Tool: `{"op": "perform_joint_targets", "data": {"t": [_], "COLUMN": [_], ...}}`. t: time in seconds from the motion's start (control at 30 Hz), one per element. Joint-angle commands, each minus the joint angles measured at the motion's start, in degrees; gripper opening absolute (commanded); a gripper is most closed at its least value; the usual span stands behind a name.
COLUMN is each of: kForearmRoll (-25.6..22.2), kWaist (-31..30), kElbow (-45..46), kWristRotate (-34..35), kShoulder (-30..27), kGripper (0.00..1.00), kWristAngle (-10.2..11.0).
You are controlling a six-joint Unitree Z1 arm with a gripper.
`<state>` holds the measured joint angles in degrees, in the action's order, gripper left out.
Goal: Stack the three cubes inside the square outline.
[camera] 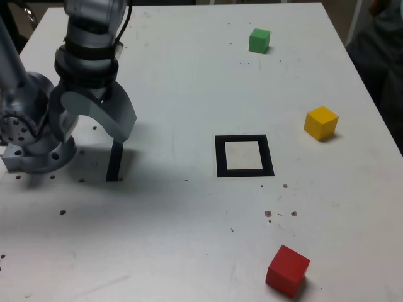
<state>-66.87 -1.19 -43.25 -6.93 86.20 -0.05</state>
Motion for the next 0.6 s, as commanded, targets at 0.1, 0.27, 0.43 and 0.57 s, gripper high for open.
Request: {"op": "perform_joint_targets", "data": {"t": [0.1, 0.27, 0.43, 0.57], "kForearmRoll": [-0.5, -0.1, 0.0, -1.6], "kWaist": [-0.1, -0.1, -1.7, -5.6], "kElbow": [-0.7, -1.9, -4.2, -8.0], "kWristRotate": [0.1, 0.2, 0.7, 2.6], "kShoulder": [-0.8, -1.2, -1.4, -0.9], "kGripper": [0.98, 0.98, 0.98, 0.98], "kWristAngle": [-0.1, -0.4, -0.6, -0.7]}}
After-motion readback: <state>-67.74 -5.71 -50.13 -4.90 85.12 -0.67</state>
